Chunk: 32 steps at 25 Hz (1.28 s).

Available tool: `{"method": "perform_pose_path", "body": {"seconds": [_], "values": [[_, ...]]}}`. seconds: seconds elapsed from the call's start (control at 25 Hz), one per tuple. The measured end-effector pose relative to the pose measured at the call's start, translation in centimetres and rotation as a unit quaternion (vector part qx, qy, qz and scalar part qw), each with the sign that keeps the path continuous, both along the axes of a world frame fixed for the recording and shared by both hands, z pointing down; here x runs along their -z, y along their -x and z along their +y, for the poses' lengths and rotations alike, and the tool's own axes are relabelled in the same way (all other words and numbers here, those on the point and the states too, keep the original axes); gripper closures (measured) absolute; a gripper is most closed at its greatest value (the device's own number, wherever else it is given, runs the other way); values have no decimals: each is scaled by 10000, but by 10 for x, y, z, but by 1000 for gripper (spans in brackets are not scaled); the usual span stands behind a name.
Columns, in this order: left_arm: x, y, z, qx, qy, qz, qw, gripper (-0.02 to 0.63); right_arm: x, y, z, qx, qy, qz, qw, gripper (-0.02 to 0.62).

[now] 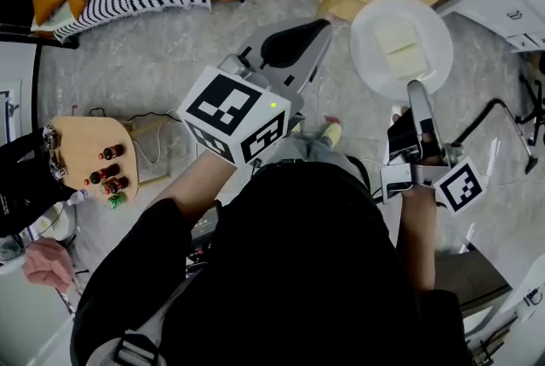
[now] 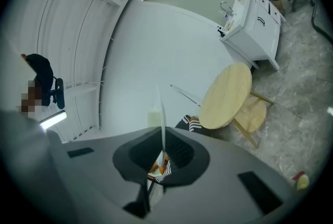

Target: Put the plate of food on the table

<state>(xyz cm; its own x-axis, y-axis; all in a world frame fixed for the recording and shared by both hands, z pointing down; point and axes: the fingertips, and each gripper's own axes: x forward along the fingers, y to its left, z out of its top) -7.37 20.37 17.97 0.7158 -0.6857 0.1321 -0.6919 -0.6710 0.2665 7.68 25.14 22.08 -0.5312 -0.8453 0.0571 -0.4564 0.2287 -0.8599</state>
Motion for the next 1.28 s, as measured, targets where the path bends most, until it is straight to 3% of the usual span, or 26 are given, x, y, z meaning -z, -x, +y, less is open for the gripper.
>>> {"method": "perform_pose_path", "body": {"seconds": [0.36, 1.28], "values": [[-1, -6, 0, -170, -6, -135, 9998, 598, 3, 1, -3, -15, 3, 80, 10000, 578], [-9, 58, -18, -119, 2, 111, 9999, 598, 13, 54, -20, -149, -249, 233, 9993, 577]]}}
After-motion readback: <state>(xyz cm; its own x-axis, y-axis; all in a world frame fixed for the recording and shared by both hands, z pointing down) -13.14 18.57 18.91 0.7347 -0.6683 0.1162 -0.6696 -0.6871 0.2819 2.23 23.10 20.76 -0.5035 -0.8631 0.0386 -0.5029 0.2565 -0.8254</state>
